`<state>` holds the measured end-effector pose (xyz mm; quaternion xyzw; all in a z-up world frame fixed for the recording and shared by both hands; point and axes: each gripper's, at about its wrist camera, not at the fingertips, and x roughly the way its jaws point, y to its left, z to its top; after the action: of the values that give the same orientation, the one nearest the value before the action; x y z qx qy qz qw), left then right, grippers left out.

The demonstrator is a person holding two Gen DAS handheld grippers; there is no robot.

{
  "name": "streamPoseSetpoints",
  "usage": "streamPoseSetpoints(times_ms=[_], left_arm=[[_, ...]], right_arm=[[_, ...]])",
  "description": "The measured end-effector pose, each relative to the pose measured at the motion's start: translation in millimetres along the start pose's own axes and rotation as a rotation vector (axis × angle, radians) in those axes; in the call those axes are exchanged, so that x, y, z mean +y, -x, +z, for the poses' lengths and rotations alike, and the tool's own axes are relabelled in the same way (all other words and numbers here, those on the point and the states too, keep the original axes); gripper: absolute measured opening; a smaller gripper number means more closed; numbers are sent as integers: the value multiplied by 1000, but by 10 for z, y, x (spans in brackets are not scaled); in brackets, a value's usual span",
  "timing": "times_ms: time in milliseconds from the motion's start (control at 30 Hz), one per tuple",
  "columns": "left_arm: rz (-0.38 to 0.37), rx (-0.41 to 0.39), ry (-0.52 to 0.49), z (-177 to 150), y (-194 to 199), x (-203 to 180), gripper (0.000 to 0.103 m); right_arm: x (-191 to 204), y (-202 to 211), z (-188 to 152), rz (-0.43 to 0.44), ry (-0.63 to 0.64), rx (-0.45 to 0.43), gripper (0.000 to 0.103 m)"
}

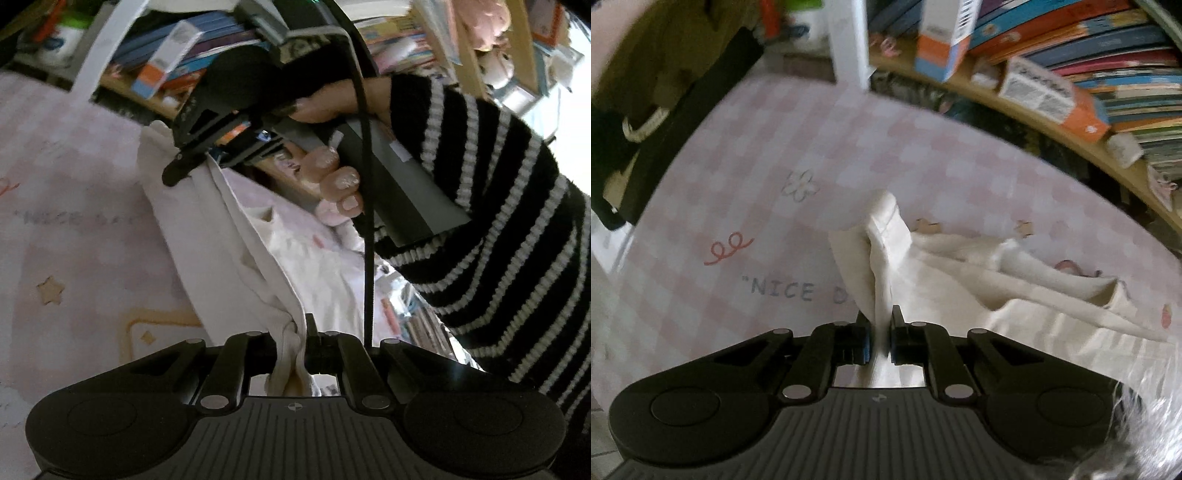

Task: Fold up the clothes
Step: 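Close the right gripper on the shirt edge next to the left gripper, then lift the side edge with both grippers and fold it lengthwise over the shirt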

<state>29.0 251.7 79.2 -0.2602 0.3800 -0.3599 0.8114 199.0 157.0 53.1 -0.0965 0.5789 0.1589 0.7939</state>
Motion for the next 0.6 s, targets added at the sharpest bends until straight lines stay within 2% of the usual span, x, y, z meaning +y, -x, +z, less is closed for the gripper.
streamPoseSetpoints(times_ms=[100,333,600], left_arm=[[-10,-7,-28,162,-105,-149,8],[-4,-10,-101,226,-390,-687,8],[51,-6,-143,211,-1047,-1380,8]], right_arm=[[-256,201,-37,14,-4,-42,8],[-970,571,-214,73,-34,-141,8],[-2001,843,-572,175,-23,-266,8]])
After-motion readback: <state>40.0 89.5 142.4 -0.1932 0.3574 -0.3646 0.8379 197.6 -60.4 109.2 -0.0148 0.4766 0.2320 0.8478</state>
